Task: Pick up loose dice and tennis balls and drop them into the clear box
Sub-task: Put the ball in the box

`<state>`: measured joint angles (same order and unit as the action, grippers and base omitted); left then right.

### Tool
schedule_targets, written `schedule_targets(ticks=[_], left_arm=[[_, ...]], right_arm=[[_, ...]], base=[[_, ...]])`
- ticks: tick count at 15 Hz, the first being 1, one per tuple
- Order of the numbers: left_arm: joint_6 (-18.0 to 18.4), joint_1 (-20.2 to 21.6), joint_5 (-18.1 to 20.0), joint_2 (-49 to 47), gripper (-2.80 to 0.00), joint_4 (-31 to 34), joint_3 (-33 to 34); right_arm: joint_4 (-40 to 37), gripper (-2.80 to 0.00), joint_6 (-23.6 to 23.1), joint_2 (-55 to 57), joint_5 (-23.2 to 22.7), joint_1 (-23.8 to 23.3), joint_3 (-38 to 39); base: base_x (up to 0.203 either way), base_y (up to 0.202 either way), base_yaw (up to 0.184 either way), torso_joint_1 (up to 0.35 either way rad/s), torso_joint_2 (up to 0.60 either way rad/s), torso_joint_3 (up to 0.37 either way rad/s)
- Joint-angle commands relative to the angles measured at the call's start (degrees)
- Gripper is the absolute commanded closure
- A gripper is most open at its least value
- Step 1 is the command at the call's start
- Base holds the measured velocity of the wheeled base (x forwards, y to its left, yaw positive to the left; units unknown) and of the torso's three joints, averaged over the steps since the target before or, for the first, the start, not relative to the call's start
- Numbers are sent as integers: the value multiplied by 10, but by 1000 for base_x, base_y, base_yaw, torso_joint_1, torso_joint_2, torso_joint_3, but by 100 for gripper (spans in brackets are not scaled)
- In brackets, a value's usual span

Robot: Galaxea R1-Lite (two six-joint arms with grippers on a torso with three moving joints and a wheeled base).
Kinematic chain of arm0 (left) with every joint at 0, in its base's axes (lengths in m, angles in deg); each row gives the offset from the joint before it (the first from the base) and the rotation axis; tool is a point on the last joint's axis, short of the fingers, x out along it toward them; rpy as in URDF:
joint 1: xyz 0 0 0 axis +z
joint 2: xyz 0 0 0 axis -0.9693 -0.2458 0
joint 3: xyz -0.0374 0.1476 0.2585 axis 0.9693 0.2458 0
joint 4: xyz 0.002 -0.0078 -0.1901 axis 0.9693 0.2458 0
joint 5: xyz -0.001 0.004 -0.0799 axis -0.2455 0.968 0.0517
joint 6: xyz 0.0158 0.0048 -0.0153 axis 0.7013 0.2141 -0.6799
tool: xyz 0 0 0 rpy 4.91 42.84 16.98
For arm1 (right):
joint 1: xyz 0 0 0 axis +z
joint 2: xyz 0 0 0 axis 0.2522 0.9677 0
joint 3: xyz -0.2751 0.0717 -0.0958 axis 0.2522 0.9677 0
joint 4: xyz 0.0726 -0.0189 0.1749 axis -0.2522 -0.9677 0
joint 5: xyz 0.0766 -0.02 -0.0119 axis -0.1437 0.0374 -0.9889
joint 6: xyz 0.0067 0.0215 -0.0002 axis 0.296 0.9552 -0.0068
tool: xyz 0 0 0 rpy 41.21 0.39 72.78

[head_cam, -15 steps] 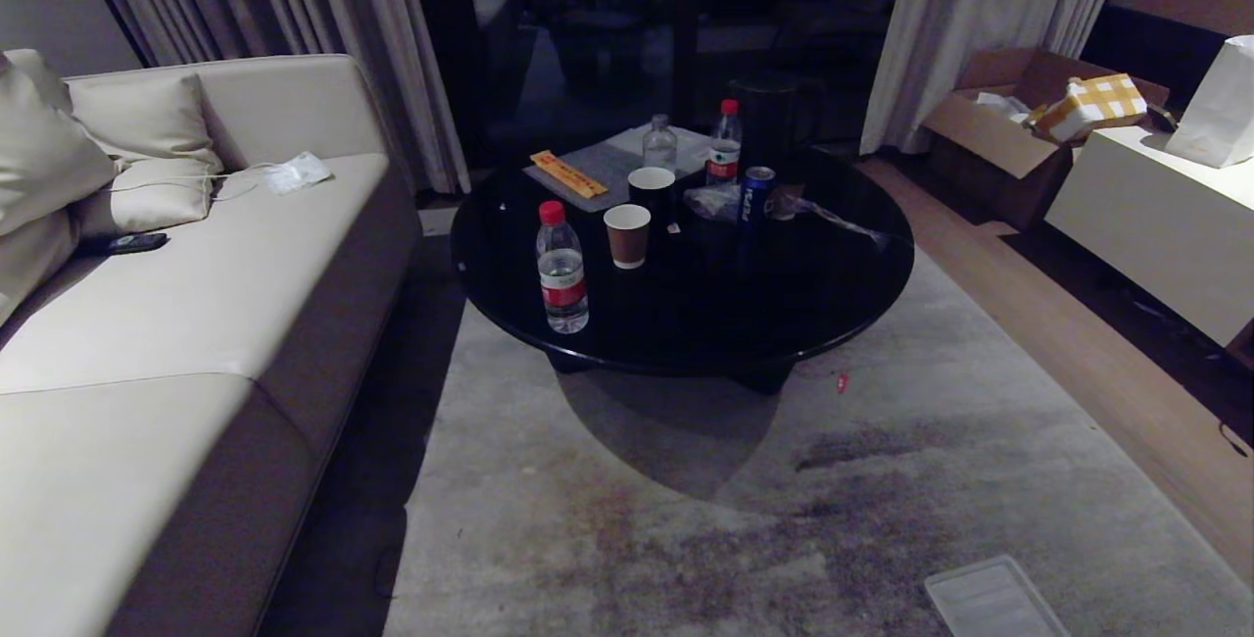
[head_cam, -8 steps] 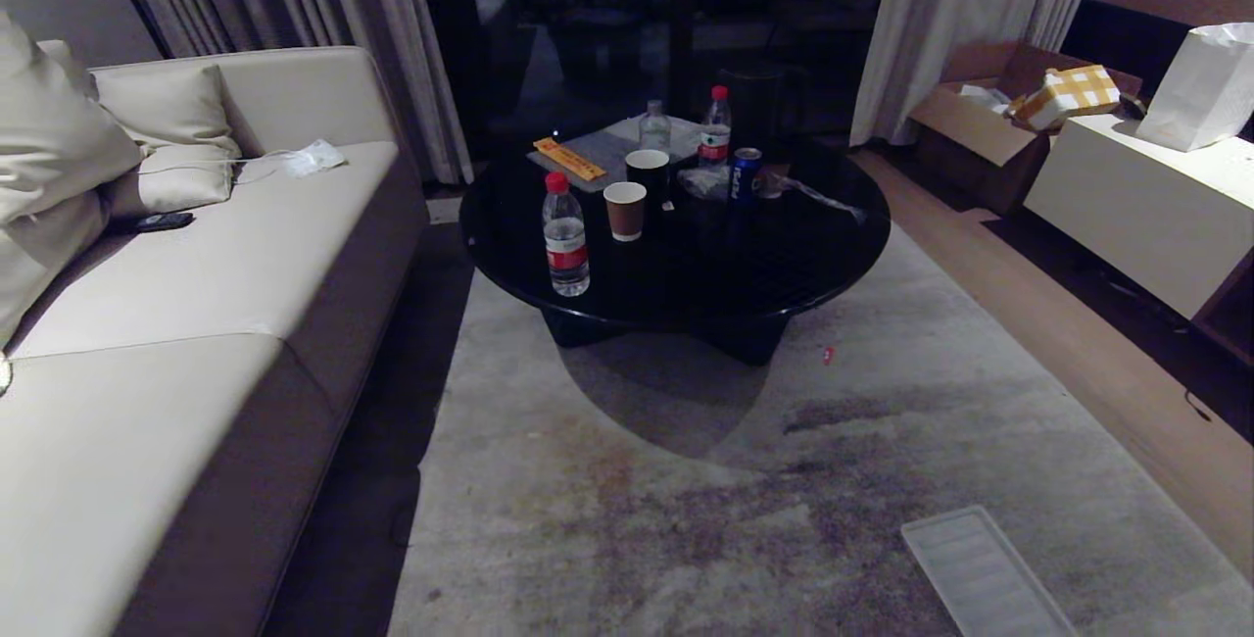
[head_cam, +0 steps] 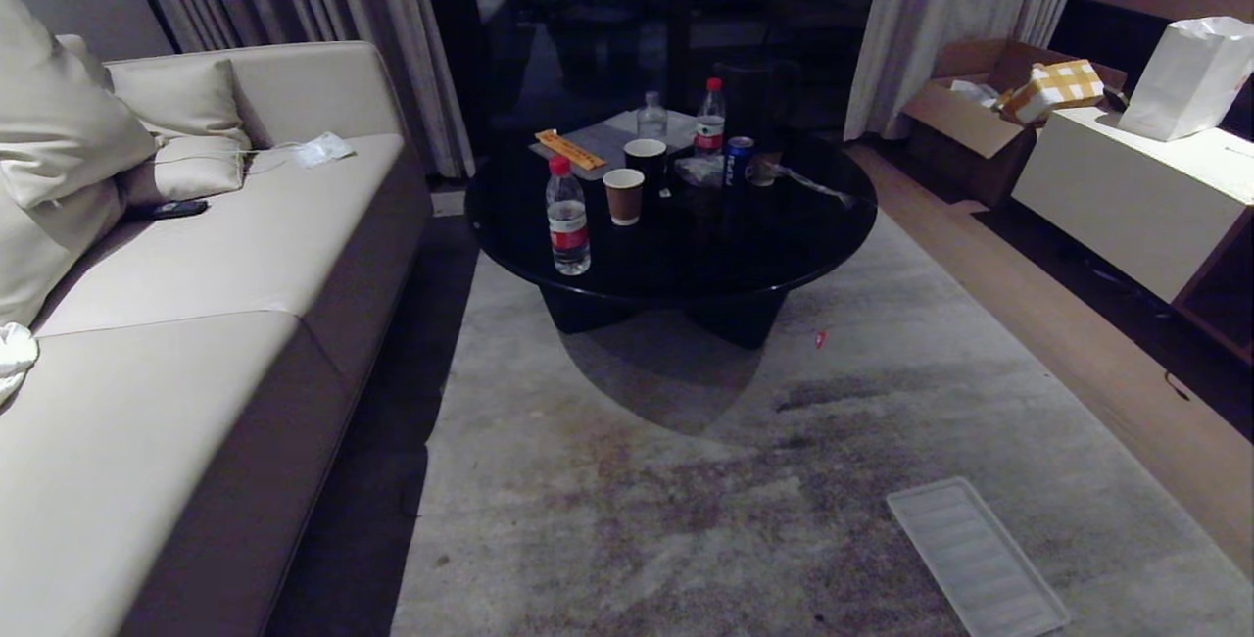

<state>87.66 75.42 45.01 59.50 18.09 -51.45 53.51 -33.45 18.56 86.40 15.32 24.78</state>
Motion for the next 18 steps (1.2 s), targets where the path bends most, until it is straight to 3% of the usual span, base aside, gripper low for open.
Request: schedule_targets(ticks=[1, 5, 18], left_arm=[[0, 0, 0, -1, 0, 0, 1], [-1, 0, 0, -1, 0, 0, 1], [-2, 0, 0, -1, 0, 0, 1]], right_arm=[[0, 0, 2, 1, 1, 0, 6], [0, 0, 3, 1, 1, 0, 6], [0, 0, 2, 1, 1, 0, 5]], base=[[0, 0, 0, 0, 0, 0], [-3, 1, -47, 0, 1, 1], [1, 11, -165, 2, 2, 2]])
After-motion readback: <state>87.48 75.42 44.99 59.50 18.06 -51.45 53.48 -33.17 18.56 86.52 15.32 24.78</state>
